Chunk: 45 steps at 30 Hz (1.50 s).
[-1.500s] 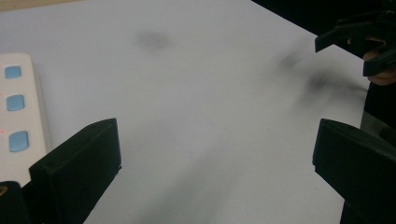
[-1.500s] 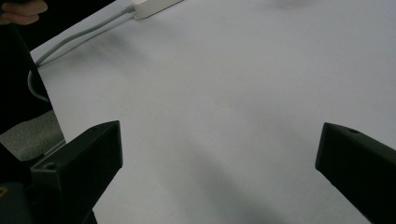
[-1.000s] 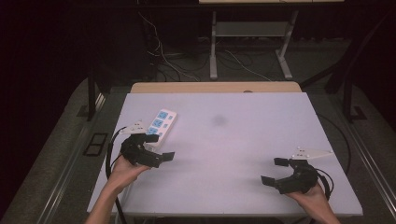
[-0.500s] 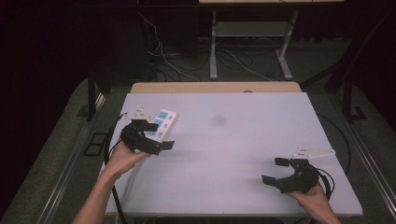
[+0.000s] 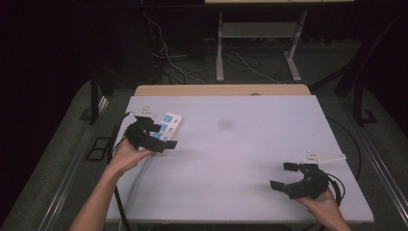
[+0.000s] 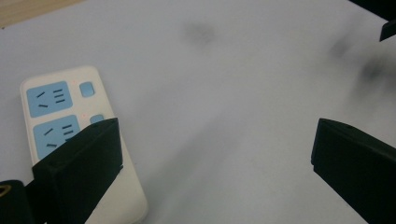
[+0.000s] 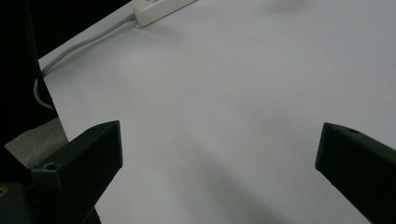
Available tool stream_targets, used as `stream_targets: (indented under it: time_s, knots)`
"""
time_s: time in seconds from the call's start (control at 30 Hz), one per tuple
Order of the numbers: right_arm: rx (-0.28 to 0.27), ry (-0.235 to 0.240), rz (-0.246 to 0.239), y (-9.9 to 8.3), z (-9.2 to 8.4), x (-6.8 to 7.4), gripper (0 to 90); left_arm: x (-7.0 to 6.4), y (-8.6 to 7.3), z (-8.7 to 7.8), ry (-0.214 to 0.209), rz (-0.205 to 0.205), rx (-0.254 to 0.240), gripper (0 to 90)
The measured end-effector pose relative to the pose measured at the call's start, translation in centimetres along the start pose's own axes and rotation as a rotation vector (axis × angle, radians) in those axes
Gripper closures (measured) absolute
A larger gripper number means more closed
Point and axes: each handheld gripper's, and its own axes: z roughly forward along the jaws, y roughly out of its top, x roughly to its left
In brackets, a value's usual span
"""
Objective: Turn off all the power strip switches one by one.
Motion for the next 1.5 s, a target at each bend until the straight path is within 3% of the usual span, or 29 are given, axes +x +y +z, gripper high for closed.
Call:
stream_targets:
  time_s: [0.47, 0.87, 1.07, 1.3, 1.5]
  knots:
    - [0.006, -0.002, -0.002, -0.1, 0.1, -0.1, 0.5, 2.4, 0.2, 0.7, 0.026, -0.032, 0.048, 3.8]
    - [0.008, -0.001, -0.005, -0.1, 0.1, -0.1, 0.5, 3.3, 0.4, 1.9, 0.026, -0.031, 0.096, 9.0]
    - [0.011, 0.0, -0.006, -0.1, 0.1, -0.1, 0.5, 3.7, 0.5, 2.4, 0.035, -0.029, 0.117, 17.5]
    - [0.01, -0.002, -0.007, -0.1, 0.1, -0.1, 0.5, 4.3, 0.4, 2.8, 0.061, -0.03, 0.134, 38.2]
    - [0.012, -0.007, -0.007, -0.2, 0.1, -0.2, 0.5, 5.2, 0.0, 2.9, 0.06, -0.059, 0.153, 54.8]
